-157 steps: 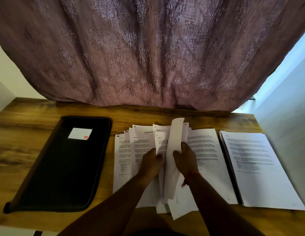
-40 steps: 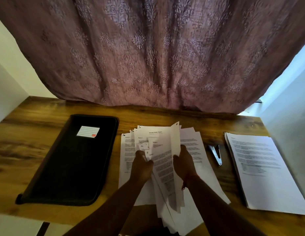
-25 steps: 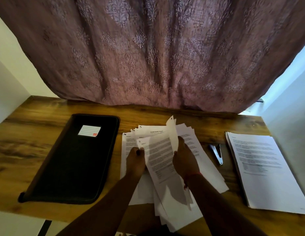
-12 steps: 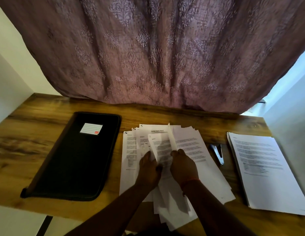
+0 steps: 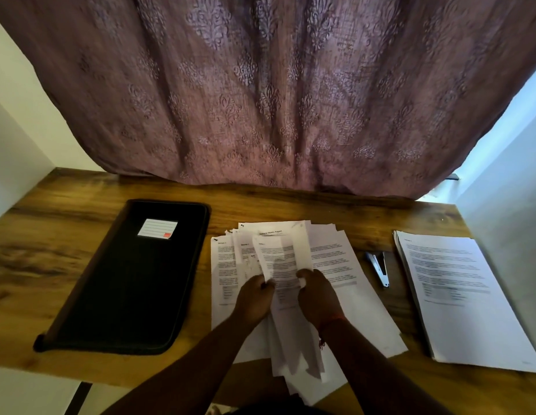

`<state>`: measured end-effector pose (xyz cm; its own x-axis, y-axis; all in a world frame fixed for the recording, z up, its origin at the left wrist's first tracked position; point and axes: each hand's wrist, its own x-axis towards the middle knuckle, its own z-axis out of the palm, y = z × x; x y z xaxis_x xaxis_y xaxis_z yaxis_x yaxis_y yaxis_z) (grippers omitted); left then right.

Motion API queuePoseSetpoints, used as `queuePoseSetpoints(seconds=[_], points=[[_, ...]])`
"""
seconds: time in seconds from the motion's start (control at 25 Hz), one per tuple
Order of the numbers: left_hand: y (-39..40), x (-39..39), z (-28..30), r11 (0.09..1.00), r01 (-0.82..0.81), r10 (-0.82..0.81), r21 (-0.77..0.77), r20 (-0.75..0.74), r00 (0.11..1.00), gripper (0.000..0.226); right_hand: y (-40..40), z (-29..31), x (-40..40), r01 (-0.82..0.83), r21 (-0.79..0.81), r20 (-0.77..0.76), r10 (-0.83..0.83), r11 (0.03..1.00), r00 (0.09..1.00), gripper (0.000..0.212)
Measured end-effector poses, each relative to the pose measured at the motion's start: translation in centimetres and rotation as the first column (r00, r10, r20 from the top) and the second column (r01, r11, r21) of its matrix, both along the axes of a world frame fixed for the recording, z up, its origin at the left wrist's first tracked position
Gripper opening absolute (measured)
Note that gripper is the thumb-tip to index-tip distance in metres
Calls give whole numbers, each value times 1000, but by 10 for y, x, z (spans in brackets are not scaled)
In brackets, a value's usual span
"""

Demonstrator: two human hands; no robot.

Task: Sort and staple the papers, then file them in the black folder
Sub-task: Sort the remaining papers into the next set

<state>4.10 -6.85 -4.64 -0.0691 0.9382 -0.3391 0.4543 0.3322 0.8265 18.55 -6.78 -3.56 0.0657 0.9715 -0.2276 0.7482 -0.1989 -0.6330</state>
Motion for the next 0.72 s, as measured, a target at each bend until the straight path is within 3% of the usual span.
queuePoseSetpoints(seconds=[0.16, 0.28, 0.4, 0.48, 0.6, 0.72], points=[[0, -7, 5, 999, -30, 31, -28, 65, 997, 33, 0, 5, 2, 18, -21, -27, -18, 1000, 999, 38], [0, 3, 8, 999, 33, -34, 26, 44, 998, 34, 0, 8, 3, 31, -46, -54, -33, 998, 998, 30], [1, 18, -4, 997, 64, -61, 53, -54, 997, 66, 0, 10, 3, 28, -24, -72, -30, 999, 997, 21], [6, 19, -27, 999, 44, -41, 33, -66, 997, 77, -3, 14, 4, 45, 26, -165, -40, 999, 986, 26], [12, 16, -41, 995, 100, -100, -5, -96, 990, 63, -5, 21, 4, 31, -5, -332, -31, 999, 943, 31], [4, 20, -11, 982, 177, -186, -62, -198, 962, 61, -2, 20, 3, -65, -42, -231, 54, 997, 972, 54]])
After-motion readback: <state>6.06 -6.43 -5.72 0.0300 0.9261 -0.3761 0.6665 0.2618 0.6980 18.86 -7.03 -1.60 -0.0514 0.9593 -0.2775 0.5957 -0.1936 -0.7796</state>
